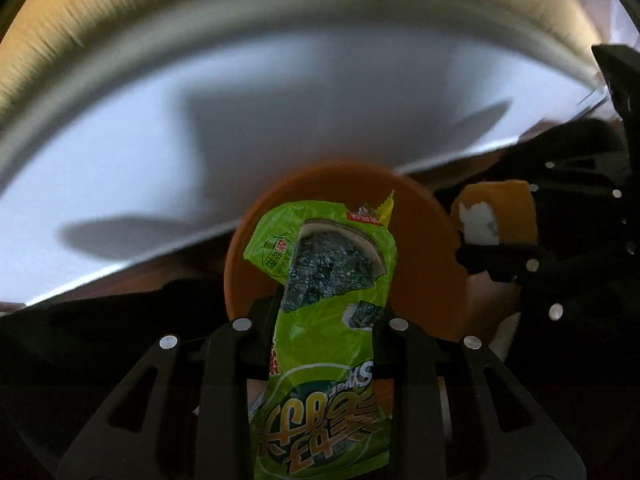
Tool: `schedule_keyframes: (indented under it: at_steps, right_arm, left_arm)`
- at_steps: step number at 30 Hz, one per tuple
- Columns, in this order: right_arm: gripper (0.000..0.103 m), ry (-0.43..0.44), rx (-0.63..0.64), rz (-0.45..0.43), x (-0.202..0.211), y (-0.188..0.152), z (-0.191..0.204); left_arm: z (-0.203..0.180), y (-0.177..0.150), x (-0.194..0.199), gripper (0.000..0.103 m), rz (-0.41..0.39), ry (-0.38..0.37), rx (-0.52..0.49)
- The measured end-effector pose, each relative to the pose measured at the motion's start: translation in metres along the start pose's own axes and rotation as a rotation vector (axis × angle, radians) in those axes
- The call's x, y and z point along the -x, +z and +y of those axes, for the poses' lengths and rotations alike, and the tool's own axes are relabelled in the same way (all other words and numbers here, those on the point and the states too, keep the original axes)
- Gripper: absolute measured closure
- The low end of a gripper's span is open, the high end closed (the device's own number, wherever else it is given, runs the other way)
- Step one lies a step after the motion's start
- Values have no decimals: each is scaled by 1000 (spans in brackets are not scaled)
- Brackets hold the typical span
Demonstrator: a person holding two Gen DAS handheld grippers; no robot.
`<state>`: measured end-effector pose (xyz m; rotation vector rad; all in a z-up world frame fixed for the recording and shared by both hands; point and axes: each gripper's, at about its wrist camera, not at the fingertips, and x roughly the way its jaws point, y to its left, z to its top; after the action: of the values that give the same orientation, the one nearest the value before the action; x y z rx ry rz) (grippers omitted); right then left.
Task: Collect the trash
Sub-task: 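Lower the snack bag into the orange bucket with the left tool while the right drops the tape, then grasp the white cylindrical cup with the right tool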
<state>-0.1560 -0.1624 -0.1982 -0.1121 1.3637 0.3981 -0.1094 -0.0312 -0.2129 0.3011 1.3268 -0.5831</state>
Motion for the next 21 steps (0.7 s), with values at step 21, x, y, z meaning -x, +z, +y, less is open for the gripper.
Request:
schedule_keyframes:
  at_steps: [21]
  right_arm:
    - [49,-83,-63,-204,125,0,-30]
  left_arm:
    - [-8,6,94,47,-177,22,2]
